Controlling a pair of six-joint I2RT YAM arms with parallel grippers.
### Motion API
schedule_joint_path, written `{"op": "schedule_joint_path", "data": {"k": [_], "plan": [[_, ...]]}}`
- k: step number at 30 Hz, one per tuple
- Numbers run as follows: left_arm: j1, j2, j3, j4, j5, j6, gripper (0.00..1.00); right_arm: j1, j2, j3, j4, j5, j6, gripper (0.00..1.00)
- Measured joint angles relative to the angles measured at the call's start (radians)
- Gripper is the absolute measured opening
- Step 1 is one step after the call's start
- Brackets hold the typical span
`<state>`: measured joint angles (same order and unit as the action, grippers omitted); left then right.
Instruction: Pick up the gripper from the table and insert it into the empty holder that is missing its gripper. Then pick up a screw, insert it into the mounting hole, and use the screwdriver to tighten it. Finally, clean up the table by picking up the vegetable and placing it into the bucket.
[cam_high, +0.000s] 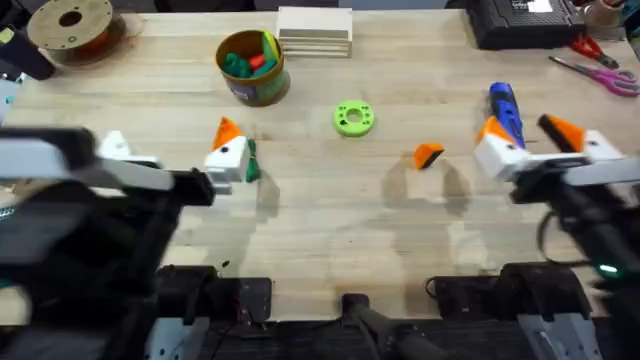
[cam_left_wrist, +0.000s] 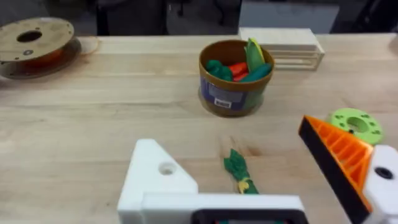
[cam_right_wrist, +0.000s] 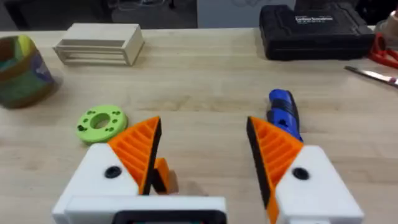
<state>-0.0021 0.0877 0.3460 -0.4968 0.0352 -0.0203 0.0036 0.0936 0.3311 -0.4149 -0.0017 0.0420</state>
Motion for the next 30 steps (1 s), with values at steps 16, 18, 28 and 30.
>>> {"op": "schedule_joint_path", "data": {"k": [16,18,28,30], "plan": [[-0.001,0.699,0.583,-0.539,0.128,-0.019,0.994,0.0,0.297,0.421,-0.374,0.0,0.004,0.806],[-0.001,0.753,0.583,-0.54,0.154,-0.021,0.994,0.0,0.297,0.421,-0.374,0.0,0.004,0.806],[-0.001,0.88,0.583,-0.494,0.237,-0.025,0.453,0.0,0.297,0.422,-0.379,0.0,0.004,0.804],[-0.002,0.881,0.583,-0.465,0.29,-0.025,0.76,0.0,0.297,0.422,-0.379,0.0,0.004,0.806]]}}
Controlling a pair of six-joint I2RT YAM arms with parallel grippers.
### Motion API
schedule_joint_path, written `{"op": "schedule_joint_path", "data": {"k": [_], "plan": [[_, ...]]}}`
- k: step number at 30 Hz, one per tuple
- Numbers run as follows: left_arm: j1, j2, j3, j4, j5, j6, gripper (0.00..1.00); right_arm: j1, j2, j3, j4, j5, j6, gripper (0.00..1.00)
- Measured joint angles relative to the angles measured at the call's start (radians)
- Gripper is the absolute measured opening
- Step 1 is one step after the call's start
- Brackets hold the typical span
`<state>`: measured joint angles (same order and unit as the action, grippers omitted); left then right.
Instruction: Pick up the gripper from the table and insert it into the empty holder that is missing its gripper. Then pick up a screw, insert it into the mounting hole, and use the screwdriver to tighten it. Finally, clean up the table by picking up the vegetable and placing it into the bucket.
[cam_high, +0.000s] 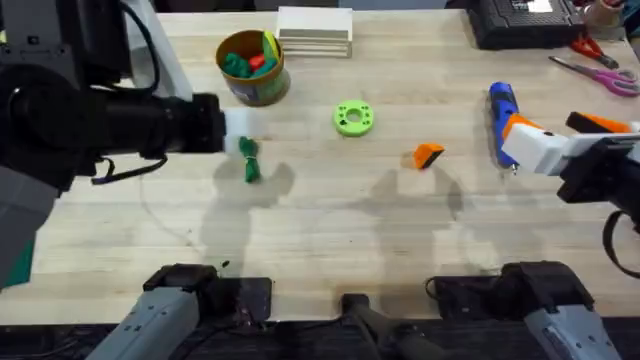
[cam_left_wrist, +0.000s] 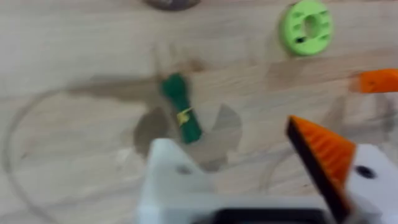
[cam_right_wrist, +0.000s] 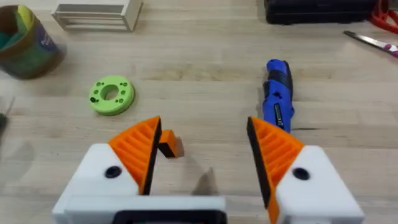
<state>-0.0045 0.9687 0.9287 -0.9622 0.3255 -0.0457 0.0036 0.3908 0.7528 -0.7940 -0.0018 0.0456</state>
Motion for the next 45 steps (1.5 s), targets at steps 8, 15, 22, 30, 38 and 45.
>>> {"op": "schedule_joint_path", "data": {"k": [8,15,22,30,38,45], "plan": [[-0.105,0.0,0.0,0.213,0.165,-0.007,0.985,0.0,0.0,0.0,0.0,0.0,0.0,0.806],[-0.164,0.002,0.0,0.236,0.206,-0.007,0.987,0.0,0.0,0.0,0.0,0.0,0.0,0.806],[-0.184,0.036,-0.001,0.38,0.225,0.072,0.987,0.0,0.0,0.0,0.0,0.0,0.0,0.806],[-0.348,-0.035,-0.067,0.604,0.196,0.184,0.987,0.0,0.0,0.0,-0.001,0.0,0.0,0.806],[-0.468,-0.319,-0.329,0.82,0.116,0.203,0.987,0.0,0.0,0.0,-0.001,0.0,0.0,0.806],[-0.471,-0.604,-0.629,0.978,0.096,0.161,0.987,0.0,0.0,0.0,-0.001,0.0,0.0,0.806]]}}
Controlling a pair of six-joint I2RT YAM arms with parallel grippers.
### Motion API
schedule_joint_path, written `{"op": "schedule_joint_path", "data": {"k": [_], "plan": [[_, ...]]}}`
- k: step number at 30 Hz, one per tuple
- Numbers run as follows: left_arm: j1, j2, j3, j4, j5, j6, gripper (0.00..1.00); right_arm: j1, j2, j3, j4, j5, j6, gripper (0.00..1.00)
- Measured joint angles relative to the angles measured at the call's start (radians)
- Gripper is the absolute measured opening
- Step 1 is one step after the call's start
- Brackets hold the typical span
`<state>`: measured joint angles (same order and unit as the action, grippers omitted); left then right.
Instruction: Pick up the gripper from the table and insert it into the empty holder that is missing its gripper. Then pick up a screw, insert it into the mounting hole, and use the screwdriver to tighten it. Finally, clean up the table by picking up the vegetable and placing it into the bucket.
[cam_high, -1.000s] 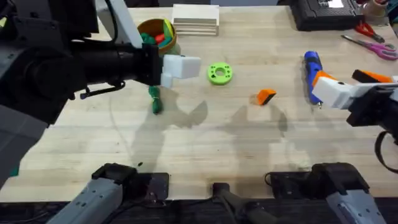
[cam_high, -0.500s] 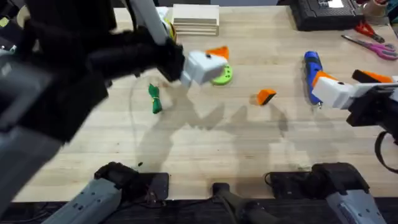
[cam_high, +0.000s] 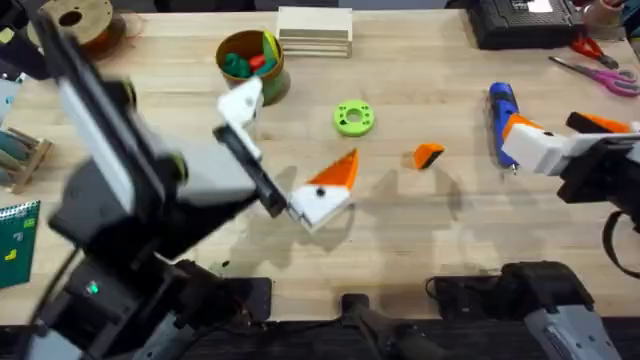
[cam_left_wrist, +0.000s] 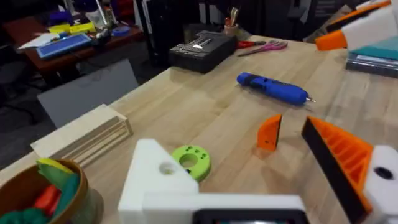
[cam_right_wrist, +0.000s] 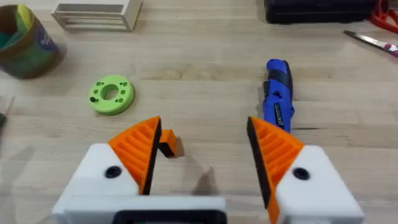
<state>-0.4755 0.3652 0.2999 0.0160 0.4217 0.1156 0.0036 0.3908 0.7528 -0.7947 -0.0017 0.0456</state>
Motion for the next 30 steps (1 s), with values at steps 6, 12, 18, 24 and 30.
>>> {"op": "schedule_joint_path", "data": {"k": [6,12,18,24,30], "plan": [[0.0,-0.236,-0.142,-0.003,0.0,-0.019,0.987,0.0,0.0,0.0,0.0,0.0,0.0,0.806],[0.0,-0.361,-0.217,-0.024,0.0,-0.064,0.987,0.0,0.0,0.0,0.0,0.0,0.0,0.806],[0.0,-0.361,-0.268,-0.027,0.004,-0.083,0.987,0.0,0.0,0.0,0.0,0.0,0.0,0.806],[0.0,-0.36,-0.287,-0.081,0.041,-0.09,0.987,0.0,0.0,0.0,0.0,0.0,0.0,0.806],[0.0,-0.36,-0.287,-0.08,0.057,-0.091,0.987,0.0,0.0,0.0,0.0,0.0,0.0,0.806]]}}
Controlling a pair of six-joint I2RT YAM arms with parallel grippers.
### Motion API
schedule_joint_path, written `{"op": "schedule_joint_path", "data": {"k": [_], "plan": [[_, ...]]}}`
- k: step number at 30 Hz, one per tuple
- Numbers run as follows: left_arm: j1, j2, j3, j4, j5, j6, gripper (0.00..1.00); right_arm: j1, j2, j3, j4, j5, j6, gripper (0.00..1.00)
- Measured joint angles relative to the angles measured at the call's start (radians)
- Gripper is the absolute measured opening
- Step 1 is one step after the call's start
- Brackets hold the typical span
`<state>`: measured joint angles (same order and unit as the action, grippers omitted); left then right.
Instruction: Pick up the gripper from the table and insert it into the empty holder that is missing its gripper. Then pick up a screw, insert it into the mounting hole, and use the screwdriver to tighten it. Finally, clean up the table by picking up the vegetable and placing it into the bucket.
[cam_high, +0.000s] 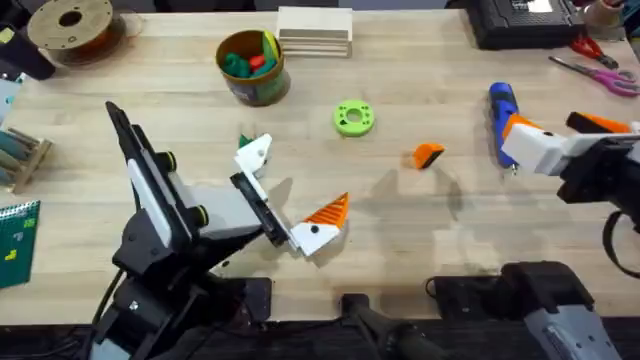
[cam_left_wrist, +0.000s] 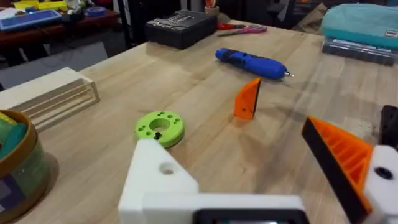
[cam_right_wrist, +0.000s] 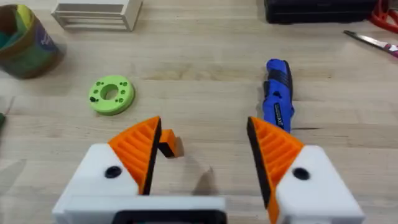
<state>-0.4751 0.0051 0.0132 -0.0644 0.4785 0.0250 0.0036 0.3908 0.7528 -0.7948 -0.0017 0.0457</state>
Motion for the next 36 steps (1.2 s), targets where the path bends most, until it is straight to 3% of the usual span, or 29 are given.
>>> {"op": "schedule_joint_path", "data": {"k": [28,32,36], "plan": [[0.0,0.0,0.0,0.0,0.0,-0.003,0.987,0.0,0.004,0.0,-0.014,-0.018,0.036,0.805],[0.0,0.0,0.0,0.0,0.0,-0.003,0.988,0.001,0.088,0.002,-0.013,-0.126,0.017,0.806],[0.0,0.0,0.0,0.0,0.0,-0.003,0.987,0.032,0.25,0.003,-0.007,-0.19,0.005,0.806]]}}
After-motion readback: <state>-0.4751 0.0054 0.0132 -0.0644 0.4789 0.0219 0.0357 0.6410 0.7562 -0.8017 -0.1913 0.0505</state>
